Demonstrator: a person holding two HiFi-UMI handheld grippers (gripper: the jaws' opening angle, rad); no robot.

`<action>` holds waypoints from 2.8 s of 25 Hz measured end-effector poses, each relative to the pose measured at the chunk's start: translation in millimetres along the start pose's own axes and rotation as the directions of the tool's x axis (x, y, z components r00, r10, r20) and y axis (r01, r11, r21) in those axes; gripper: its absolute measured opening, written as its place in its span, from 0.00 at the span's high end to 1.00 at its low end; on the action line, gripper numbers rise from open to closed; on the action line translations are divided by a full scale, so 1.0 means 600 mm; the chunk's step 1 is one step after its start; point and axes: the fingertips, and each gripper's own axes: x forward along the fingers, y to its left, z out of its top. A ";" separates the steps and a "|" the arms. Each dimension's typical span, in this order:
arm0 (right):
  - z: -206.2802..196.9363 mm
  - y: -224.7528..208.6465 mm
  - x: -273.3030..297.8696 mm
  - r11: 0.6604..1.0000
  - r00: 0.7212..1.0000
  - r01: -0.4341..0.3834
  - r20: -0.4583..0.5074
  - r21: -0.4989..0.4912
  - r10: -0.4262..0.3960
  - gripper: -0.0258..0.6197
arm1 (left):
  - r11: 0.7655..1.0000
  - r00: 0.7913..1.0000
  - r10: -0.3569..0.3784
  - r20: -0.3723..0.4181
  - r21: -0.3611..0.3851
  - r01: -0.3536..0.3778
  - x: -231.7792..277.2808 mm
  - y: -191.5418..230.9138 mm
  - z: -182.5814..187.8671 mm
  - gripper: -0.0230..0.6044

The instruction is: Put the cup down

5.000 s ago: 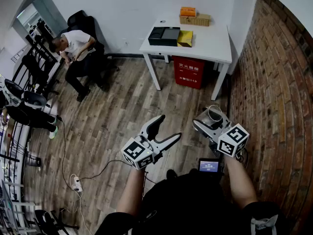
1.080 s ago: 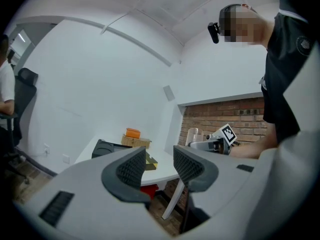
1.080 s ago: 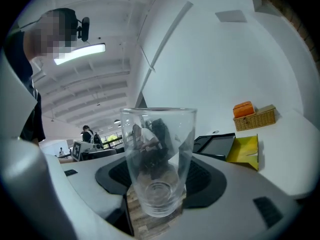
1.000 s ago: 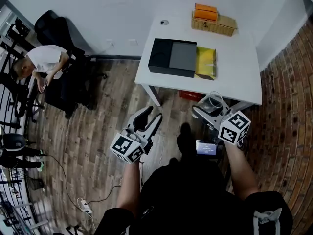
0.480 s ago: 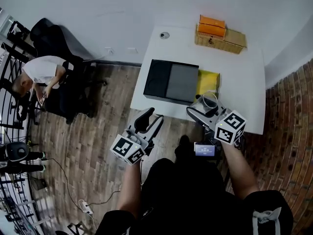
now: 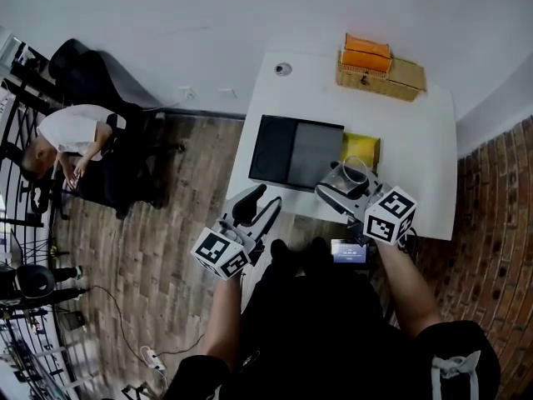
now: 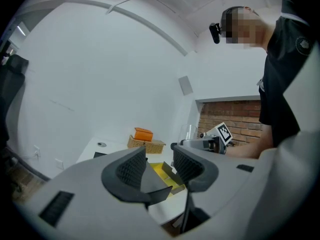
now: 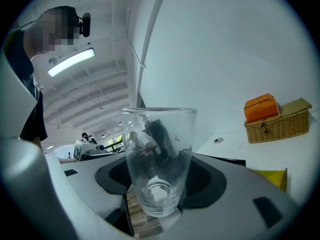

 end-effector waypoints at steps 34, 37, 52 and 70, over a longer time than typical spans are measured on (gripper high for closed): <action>0.024 -0.102 0.095 0.972 0.983 0.093 -0.138 -0.215 -0.125 0.53 | 0.999 0.998 -0.036 -0.043 -0.018 0.035 -0.024 0.058 0.008 0.68; 0.027 -0.130 0.160 0.965 0.982 0.099 -0.134 -0.241 -0.134 0.53 | 0.999 0.998 -0.031 -0.057 -0.027 0.030 -0.030 0.055 -0.002 0.68; -0.058 -0.138 0.380 0.897 0.973 0.007 -0.206 -0.442 -0.109 0.53 | 0.988 0.990 0.124 -0.074 -0.087 -0.130 -0.101 0.115 -0.018 0.68; -0.072 -0.148 0.372 0.907 0.981 0.033 -0.161 -0.419 -0.110 0.52 | 0.990 0.993 0.098 -0.067 -0.097 -0.105 -0.095 0.121 -0.017 0.68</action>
